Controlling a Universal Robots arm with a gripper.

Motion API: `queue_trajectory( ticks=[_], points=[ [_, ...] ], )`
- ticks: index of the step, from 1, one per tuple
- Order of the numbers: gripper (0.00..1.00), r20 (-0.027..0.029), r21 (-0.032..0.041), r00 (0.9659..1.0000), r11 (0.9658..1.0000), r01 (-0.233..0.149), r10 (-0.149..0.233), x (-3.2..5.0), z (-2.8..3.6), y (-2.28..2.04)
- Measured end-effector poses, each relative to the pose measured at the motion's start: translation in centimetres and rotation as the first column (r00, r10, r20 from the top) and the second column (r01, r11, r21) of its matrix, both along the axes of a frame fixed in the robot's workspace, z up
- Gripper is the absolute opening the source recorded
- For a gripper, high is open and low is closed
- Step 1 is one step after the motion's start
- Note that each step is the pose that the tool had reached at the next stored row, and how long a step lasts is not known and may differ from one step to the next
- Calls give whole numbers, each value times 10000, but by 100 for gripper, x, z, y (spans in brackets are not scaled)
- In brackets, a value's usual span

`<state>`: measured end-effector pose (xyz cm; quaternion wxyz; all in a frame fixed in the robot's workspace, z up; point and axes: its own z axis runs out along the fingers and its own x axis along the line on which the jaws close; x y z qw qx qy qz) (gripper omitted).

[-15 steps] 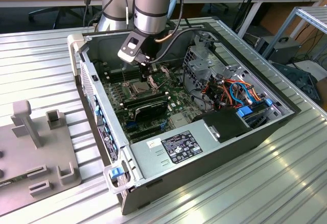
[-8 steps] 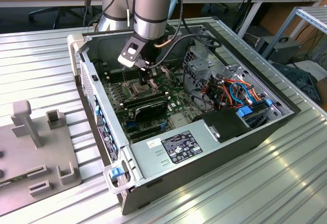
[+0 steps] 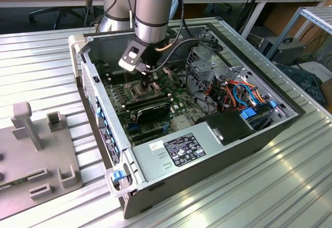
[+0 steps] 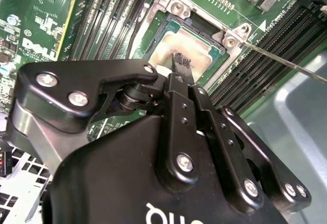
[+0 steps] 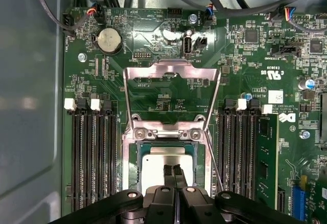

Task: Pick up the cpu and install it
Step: 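Place the cpu into insertion slot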

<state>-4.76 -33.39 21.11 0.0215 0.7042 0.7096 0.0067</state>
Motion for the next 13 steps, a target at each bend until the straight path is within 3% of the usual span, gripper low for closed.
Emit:
queue_trajectory(
  ticks=[1, 13],
  points=[
    [11, 1, 1, 10000, 10000, -1, 1, 0, -28, 0],
    [11, 0, -1, 10000, 10000, 1, -1, -1, -65, 0]
  ],
)
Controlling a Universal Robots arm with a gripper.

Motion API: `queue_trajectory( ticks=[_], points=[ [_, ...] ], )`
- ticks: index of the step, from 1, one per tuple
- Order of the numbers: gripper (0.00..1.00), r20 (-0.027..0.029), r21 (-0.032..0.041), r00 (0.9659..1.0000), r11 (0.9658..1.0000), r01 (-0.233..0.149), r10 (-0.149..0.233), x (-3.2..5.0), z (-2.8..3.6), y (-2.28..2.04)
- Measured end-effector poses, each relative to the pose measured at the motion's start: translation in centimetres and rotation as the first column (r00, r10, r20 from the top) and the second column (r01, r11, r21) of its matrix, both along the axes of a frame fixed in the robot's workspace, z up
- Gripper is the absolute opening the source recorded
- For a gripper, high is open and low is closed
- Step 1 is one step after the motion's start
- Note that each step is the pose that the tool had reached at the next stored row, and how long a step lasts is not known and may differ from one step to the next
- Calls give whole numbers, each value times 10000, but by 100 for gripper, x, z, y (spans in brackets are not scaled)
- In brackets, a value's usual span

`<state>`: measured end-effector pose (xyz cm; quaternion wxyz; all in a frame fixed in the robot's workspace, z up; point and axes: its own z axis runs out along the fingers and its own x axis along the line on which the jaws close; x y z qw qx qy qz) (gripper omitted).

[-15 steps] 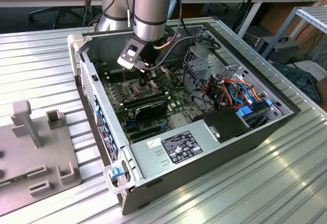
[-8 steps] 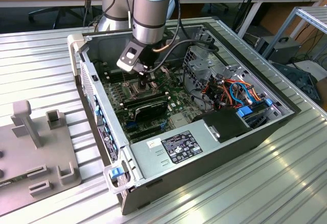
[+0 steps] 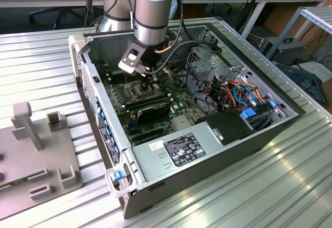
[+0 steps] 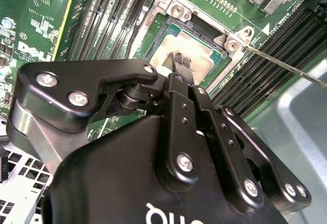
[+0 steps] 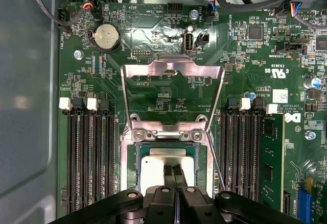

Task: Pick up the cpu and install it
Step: 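Place the cpu into insertion slot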

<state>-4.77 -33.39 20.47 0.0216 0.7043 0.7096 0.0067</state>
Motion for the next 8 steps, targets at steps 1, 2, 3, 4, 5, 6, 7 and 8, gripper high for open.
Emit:
queue_trajectory(
  ticks=[1, 2, 3, 4, 5, 6, 7, 8],
  points=[
    [11, 0, 0, 10000, 10000, 0, 0, 0, -4, 0],
    [11, -2, -2, 10000, 10000, 0, 0, 0, -8, 0],
    [11, -3, -5, 10000, 10000, 0, 0, 0, -16, -1],
    [11, -3, -5, 10000, 10000, -1, 1, 0, -21, -1],
    [11, -2, -4, 10000, 10000, -1, 1, 0, -23, -1],
    [11, -2, -4, 10000, 10000, 0, 0, -1, -24, -1],
    [11, -1, -2, 10000, 10000, 0, 0, -1, -24, -1],
    [11, -2, -3, 10000, 10000, 0, 0, -1, -24, -1]
  ],
)
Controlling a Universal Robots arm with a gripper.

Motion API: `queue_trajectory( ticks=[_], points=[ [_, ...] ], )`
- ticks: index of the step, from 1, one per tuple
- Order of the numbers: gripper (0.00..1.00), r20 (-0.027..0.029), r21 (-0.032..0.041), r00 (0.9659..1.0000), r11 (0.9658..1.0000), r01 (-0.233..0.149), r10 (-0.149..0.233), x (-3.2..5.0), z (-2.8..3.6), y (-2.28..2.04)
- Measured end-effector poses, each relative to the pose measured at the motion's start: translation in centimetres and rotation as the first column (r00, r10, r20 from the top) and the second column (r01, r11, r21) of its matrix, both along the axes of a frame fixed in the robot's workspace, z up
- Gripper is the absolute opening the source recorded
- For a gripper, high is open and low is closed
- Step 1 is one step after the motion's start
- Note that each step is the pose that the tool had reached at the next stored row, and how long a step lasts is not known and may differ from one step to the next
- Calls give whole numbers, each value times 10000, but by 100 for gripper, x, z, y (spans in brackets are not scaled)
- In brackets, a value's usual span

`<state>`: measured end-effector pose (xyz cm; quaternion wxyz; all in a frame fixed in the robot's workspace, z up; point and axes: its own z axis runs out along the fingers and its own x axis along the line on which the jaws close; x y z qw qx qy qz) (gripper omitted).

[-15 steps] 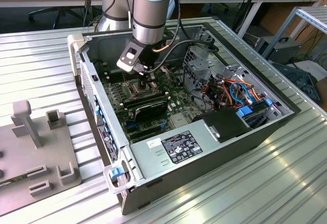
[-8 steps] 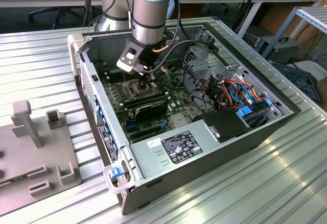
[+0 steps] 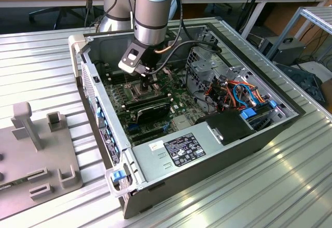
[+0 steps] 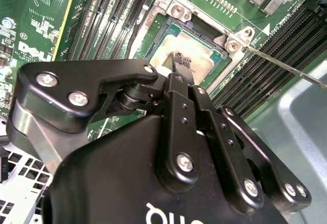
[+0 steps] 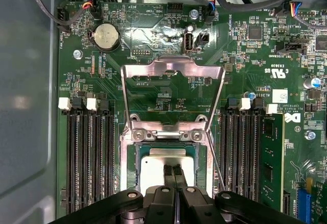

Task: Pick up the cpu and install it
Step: 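Place the cpu into insertion slot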

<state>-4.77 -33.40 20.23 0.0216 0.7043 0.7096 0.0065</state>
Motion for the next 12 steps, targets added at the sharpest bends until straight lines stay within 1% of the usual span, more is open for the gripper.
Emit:
queue_trajectory(
  ticks=[2, 4, 5, 6, 7, 12],
  points=[
    [11, 1, 1, 10000, 10000, 0, 0, 0, 4, 1],
    [11, 19, 32, 10000, 10000, 1, -1, 3, 38, 5],
    [11, 17, 30, 10000, 10000, 1, -2, 3, 54, 6],
    [11, 4, 5, 10000, 10000, 1, -1, 1, 111, 2],
    [11, 4, 2, 10000, 10000, 0, 0, 1, 155, 2],
    [11, 7, -8, 10000, 10000, -1, 1, 1, 257, 1]
  ],
)
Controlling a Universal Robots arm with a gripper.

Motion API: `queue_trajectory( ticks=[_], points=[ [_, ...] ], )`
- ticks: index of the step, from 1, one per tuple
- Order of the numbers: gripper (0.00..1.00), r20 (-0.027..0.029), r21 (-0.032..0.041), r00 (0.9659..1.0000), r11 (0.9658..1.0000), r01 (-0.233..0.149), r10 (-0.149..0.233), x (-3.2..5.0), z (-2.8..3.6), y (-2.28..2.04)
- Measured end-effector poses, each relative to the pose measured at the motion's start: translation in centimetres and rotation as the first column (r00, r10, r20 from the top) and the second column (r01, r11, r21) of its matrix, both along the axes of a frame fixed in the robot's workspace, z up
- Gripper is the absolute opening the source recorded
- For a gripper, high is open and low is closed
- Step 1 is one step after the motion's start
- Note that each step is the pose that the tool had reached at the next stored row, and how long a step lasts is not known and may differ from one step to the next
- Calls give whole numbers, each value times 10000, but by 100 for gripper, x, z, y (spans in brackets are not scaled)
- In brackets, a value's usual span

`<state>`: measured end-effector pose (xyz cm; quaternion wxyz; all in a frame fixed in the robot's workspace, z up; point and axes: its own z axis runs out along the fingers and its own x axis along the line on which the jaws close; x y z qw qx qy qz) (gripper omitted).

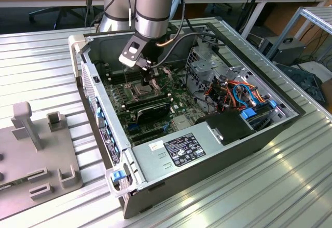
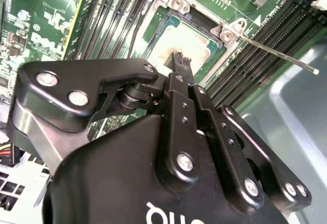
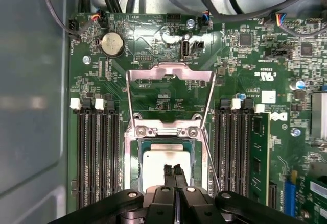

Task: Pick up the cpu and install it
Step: 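Place the cpu into insertion slot, then close the cpu cover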

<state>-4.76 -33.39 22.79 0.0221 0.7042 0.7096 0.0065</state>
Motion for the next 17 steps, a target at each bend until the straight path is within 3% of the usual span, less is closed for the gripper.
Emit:
queue_trajectory(
  ticks=[10, 17],
  points=[
    [11, 17, -20, 10000, 10000, 1, -1, 0, 219, 0],
    [11, 18, -19, 10000, 10000, 1, -1, 0, 237, 1]
  ],
)
